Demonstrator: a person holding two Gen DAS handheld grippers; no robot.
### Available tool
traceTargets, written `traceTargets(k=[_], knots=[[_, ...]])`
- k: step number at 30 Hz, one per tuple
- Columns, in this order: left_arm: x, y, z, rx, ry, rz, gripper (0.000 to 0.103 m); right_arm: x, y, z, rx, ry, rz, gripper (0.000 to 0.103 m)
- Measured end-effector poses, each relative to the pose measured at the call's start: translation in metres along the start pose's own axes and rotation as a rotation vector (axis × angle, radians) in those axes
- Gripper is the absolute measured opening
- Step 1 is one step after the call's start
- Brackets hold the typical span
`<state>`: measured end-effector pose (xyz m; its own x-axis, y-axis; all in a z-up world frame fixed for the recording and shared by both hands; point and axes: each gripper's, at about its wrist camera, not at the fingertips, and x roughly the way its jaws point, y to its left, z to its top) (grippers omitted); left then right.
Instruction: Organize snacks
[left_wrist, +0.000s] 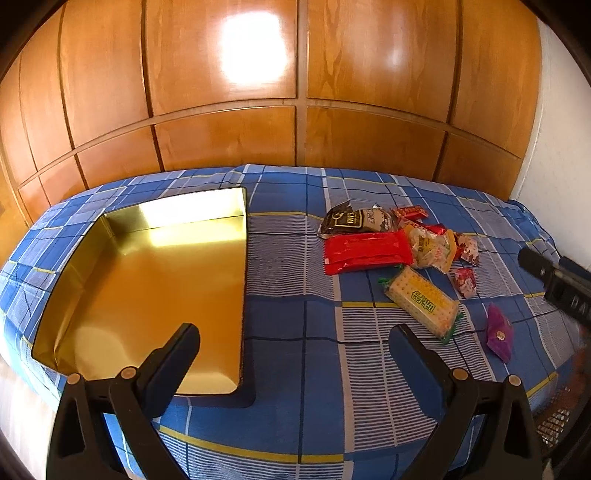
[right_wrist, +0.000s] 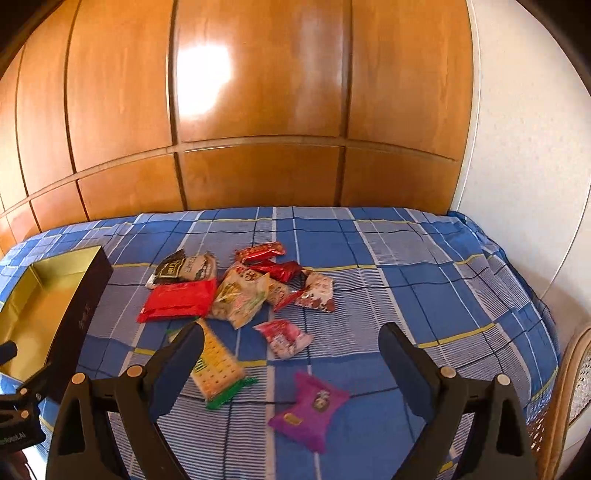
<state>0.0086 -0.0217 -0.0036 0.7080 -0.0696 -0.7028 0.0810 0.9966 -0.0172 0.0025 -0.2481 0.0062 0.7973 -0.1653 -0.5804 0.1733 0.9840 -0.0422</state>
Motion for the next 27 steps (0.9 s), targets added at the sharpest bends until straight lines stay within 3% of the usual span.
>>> traceTargets(k=[9,12,14,16,21,24,27], knots=[[0.013,-0.018,0.009,0.055,0.053,-0.06,0.102,0.018,-0.062,0.052,0.043,0.089,0.114,0.097],[0.024,-0.026,0.018,0.065,0.104,-0.128,0.081,0.036,-0.081,0.067,0.039,0.166,0.167,0.097],[0.04,-0.034,0.024,0.066,0.175,-0.18,0.061,0.051,-0.09,0.074,0.01,0.206,0.196,0.097],[0.053,-0.044,0.027,0.065,0.225,-0.223,0.052,0.063,-0.099,0.074,-0.021,0.218,0.203,0.097],[0.08,-0.07,0.038,0.018,0.332,-0.319,0.053,0.087,-0.121,0.06,0.038,0.24,0.301,0.094],[0.102,-0.09,0.045,-0.026,0.405,-0.344,0.056,0.094,-0.128,0.058,0.078,0.27,0.314,0.093],[0.122,-0.102,0.049,-0.088,0.449,-0.317,0.07,0.093,-0.128,0.059,0.089,0.266,0.364,0.093]])
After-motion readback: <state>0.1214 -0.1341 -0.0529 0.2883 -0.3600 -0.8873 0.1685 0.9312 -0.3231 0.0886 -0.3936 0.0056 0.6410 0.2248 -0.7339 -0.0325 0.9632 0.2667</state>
